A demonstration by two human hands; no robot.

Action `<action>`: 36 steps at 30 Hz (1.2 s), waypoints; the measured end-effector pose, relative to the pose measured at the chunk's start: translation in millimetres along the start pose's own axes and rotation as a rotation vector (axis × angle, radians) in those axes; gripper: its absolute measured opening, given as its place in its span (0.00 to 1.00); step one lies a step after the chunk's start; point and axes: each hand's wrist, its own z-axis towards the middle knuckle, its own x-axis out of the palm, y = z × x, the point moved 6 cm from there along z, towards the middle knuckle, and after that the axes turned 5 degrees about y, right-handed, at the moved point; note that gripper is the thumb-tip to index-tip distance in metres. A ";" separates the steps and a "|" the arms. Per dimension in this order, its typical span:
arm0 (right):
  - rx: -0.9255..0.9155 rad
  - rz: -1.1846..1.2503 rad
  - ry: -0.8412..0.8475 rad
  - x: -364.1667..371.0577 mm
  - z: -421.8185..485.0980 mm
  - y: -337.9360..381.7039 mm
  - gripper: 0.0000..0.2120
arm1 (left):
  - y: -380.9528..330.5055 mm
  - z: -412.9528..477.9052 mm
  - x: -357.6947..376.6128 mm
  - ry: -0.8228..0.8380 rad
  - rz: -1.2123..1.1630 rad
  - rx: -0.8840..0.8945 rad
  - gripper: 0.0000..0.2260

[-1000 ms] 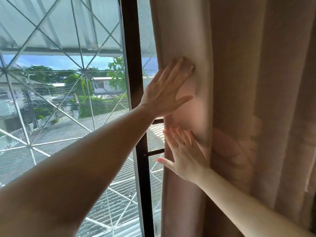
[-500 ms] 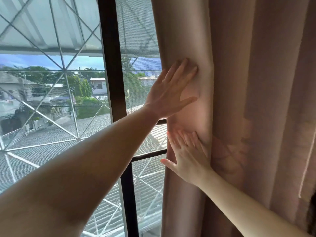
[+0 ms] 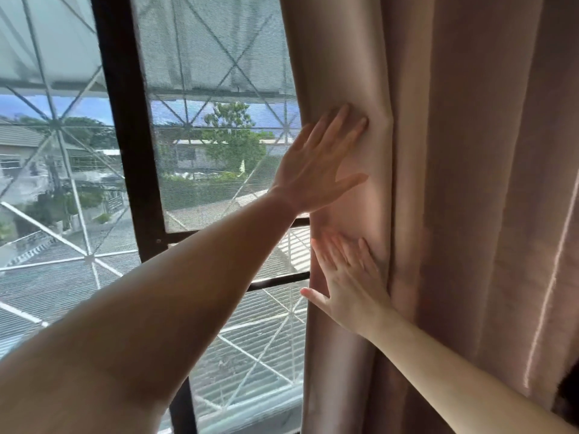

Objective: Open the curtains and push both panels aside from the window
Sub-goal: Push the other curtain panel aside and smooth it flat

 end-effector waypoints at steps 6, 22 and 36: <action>-0.008 -0.021 0.048 11.8 -8.6 -47.6 0.48 | -36.0 26.5 14.3 0.018 0.004 -0.034 0.41; 0.024 -0.043 0.063 37.7 -7.1 -135.2 0.47 | -85.5 80.1 51.9 -0.035 -0.041 -0.031 0.41; 0.142 -0.116 0.038 54.7 6.1 -197.2 0.45 | -111.2 136.5 94.0 -0.142 -0.100 0.092 0.39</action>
